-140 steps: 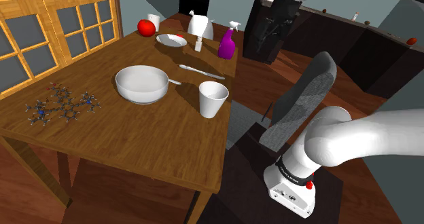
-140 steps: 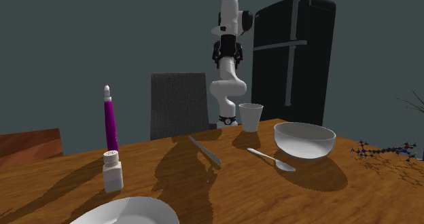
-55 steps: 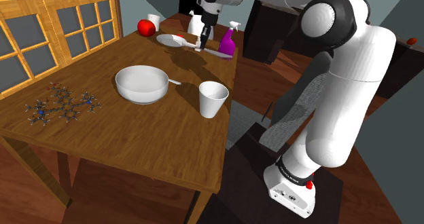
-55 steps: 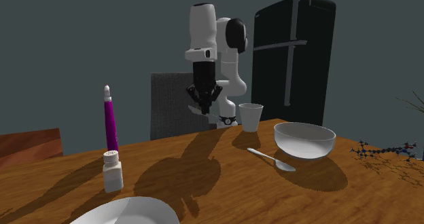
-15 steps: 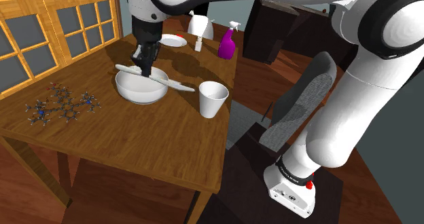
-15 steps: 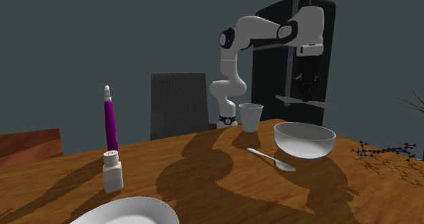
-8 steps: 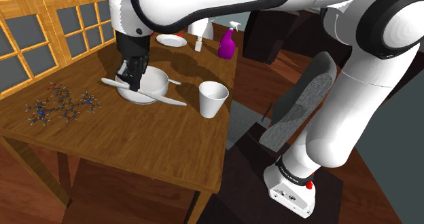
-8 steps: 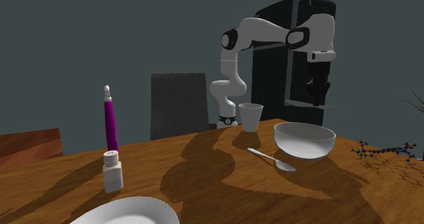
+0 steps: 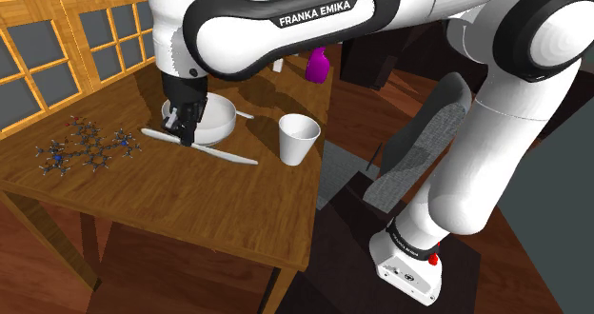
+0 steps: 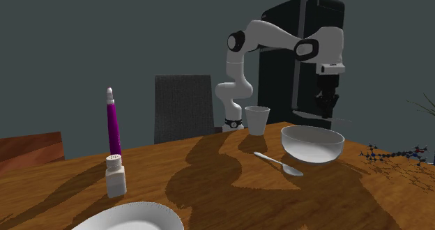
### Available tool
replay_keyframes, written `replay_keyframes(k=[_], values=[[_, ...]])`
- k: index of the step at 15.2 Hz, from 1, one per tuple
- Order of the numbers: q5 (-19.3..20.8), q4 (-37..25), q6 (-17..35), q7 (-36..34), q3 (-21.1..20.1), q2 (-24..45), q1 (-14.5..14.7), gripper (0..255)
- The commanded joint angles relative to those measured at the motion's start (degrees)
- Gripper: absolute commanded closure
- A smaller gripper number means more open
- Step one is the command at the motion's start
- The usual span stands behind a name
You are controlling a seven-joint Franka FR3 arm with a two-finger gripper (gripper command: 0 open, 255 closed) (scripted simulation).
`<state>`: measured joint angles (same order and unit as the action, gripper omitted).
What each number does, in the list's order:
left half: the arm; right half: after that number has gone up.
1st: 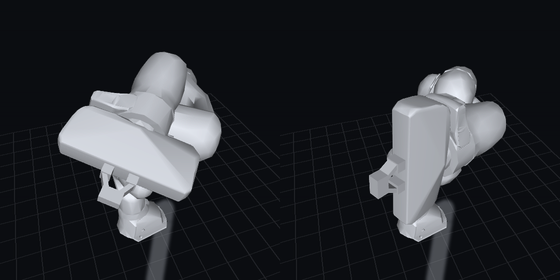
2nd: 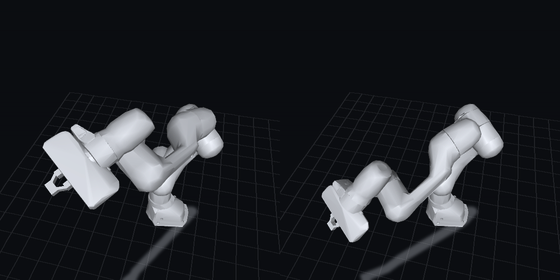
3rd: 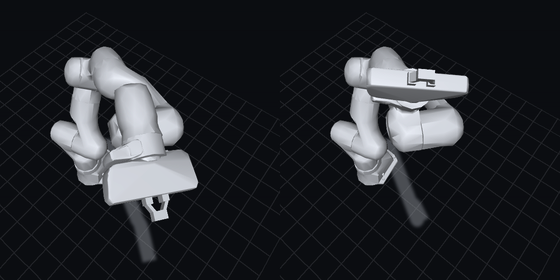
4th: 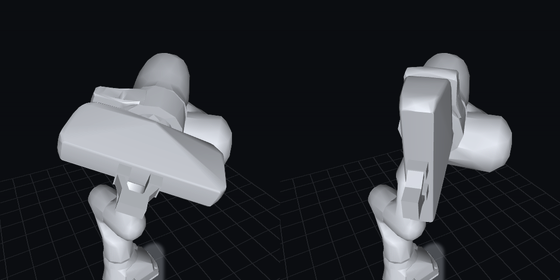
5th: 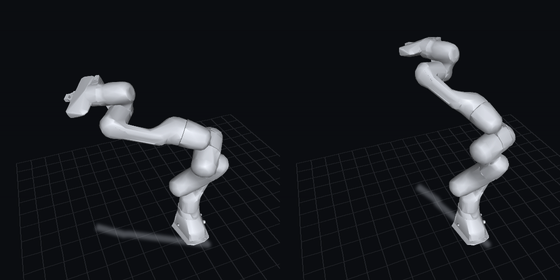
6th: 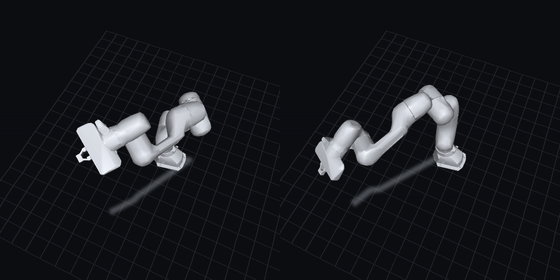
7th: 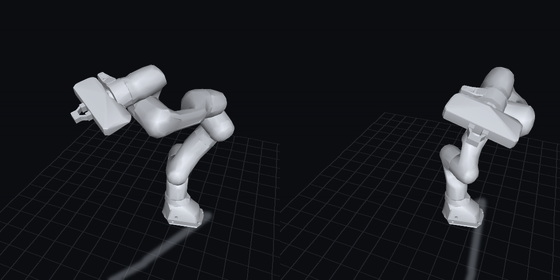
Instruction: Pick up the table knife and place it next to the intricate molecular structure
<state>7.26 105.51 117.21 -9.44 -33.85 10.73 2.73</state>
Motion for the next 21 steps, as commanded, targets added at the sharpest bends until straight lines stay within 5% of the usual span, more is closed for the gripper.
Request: replay_keyframes(k=[1, 13, 21], values=[[0.51, 0.85, 1.37, -0.33, -0.07, 0.64, 0.32, 255], [4.14, 5.77, 9.62, -2.79, 0.04, 4.93, 0.32, 255], [4.28, 5.76, 9.6, -2.88, -0.33, 4.99, -0.02, 255]])
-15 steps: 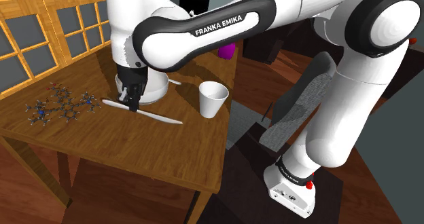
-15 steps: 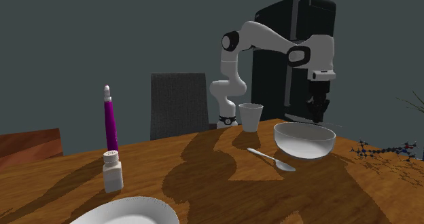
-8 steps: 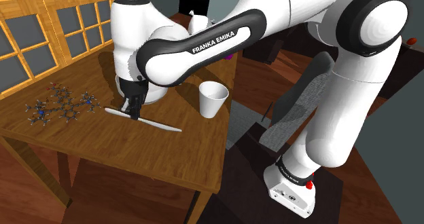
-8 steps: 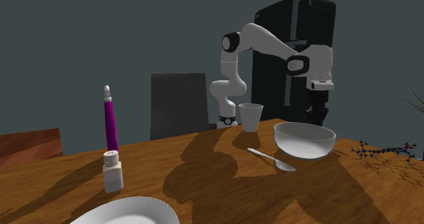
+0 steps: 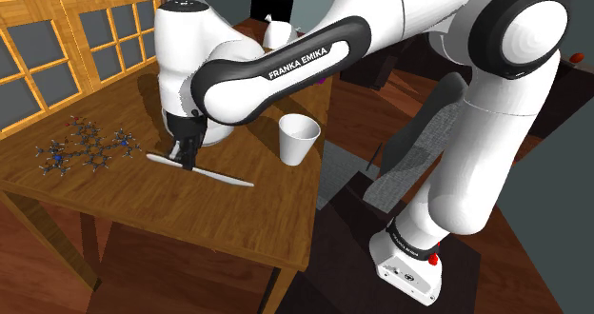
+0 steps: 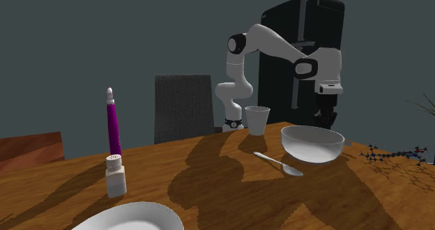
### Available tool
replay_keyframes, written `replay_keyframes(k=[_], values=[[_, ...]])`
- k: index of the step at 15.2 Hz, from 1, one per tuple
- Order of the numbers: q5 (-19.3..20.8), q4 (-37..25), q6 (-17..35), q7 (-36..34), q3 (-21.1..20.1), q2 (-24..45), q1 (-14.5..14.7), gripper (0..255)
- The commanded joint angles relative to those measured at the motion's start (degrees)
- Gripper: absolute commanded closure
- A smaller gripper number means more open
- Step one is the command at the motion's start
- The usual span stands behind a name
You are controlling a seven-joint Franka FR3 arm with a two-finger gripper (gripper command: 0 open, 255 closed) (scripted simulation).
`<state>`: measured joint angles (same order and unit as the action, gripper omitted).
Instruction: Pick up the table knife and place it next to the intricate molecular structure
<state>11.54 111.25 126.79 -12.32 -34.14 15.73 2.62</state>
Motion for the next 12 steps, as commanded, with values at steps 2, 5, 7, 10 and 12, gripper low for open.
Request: replay_keyframes(k=[2, 5, 7, 10, 12], values=[[0.03, 0.0, 0.01, -0.05, -0.03, 0.03, 0.12, 0], [0.03, 0.06, 0.06, -0.05, -0.03, 0.01, 0.11, 0], [-0.84, -0.65, -1.56, 0.55, -0.44, -1.1, -0.28, 0], [-3.11, -2.95, -6.07, 2.04, -0.83, -3.9, -0.64, 0], [-3.19, -2.95, -6.06, 2.09, -0.55, -3.94, -0.38, 0]])
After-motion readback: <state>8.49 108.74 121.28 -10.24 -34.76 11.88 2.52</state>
